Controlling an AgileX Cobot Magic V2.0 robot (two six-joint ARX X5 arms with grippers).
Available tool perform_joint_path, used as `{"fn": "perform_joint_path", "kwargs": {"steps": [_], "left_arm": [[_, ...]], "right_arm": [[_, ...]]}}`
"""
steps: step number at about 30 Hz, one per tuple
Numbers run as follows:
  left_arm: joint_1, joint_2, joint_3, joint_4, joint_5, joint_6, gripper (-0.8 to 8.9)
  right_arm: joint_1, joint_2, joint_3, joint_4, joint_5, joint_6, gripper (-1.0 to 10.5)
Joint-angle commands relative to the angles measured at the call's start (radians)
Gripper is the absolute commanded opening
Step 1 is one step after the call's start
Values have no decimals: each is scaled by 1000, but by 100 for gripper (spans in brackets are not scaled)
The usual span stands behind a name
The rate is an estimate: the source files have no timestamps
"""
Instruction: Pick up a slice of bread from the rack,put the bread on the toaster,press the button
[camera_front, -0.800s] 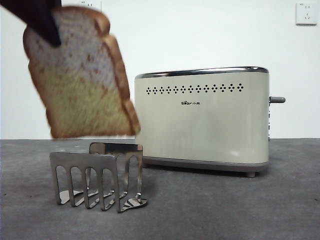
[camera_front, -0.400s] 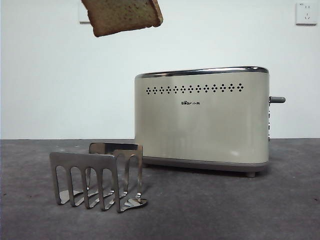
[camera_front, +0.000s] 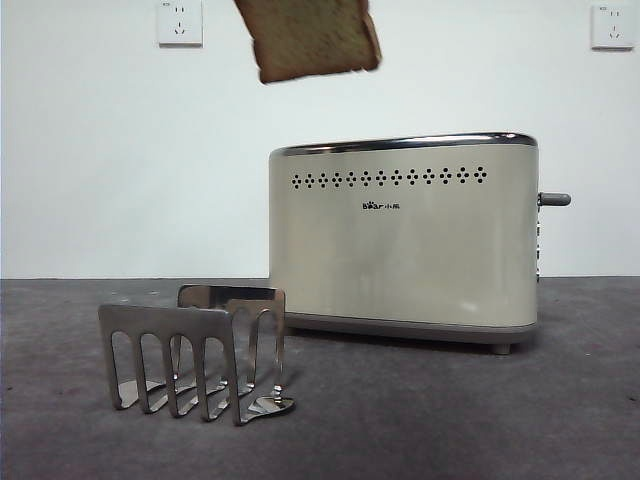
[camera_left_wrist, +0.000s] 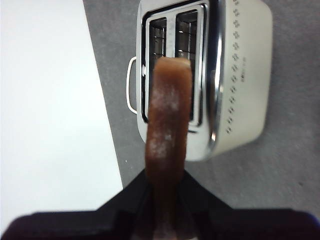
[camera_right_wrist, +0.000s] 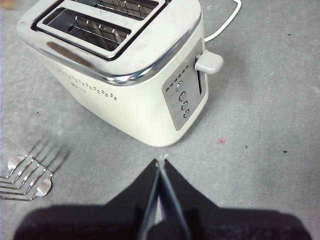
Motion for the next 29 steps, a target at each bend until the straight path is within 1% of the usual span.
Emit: {"fn": "perform_joint_path", "kwargs": {"steps": [1,6,15,21,25,29], "left_arm": [[-1,61,55,7,2,-4,-11],[-2,141,111,13,39,-21,-11],[-2,223,112,11,62,-29,-11],[-2,253,112,33,63,-37,-11],[-2,259,112,47,110,-69,-11],[-14,262,112,47,114,-77,-11]], "right_arm": [[0,-1,4,1,-2,-8,0],[0,-1,4,-11,-2,-8,0],[0,-1,4,-25,-2,-8,0],[0,-1,4,-23,-2,-9,0],[0,0,4,-22,-2,-9,0],[0,0,4,-22,-2,-9,0]]}}
